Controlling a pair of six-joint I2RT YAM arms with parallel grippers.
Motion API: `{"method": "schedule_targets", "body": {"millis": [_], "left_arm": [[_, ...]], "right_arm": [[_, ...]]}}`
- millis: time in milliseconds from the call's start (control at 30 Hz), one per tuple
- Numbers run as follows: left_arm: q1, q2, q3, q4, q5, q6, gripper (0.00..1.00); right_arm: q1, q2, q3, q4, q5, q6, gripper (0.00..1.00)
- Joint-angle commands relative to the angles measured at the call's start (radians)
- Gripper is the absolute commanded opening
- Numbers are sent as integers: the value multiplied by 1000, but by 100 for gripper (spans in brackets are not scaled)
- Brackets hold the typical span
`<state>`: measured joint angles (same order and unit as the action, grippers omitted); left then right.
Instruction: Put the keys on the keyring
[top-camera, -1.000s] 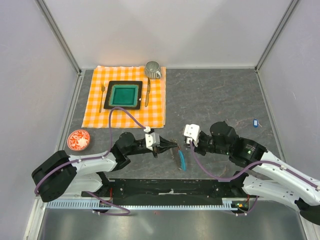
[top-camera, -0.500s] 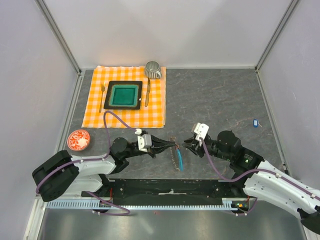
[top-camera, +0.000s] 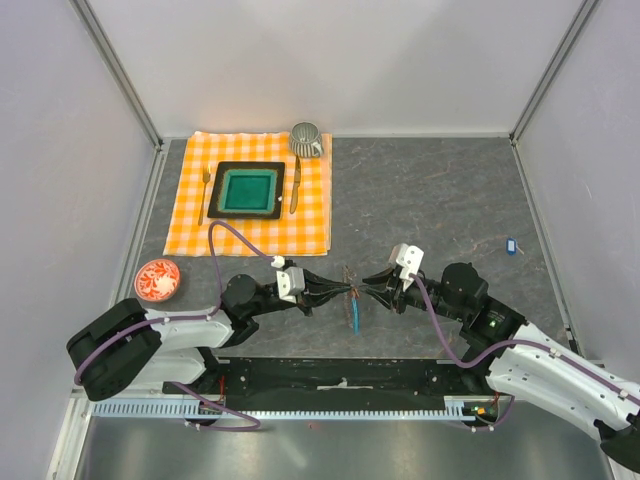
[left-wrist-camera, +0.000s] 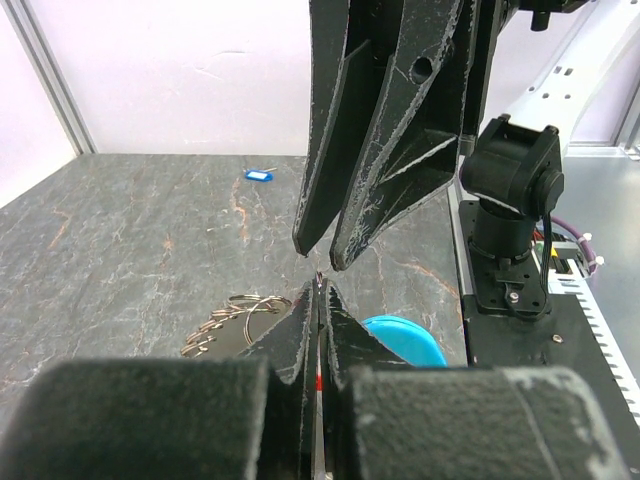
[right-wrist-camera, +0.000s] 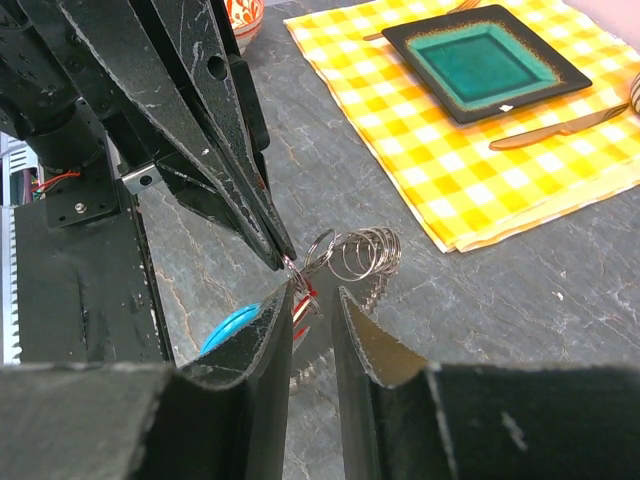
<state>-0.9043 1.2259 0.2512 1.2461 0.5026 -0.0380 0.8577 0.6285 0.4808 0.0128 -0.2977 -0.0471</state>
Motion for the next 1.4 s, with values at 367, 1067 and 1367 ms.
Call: {"method": "schedule_targets", "body": {"millis": [367,1067,1367], "left_arm": [[2,-20,46,276,-4,-22,2],[2,-32,66,273,54,-43,2],[2,-34,77,320,125,-74,2]], "right_arm": [[-22,30,-19,52,-37,13,29],[-40,59,-11,98,-129,-2,14],[-46,63,-25,142,-165,3,0]]}}
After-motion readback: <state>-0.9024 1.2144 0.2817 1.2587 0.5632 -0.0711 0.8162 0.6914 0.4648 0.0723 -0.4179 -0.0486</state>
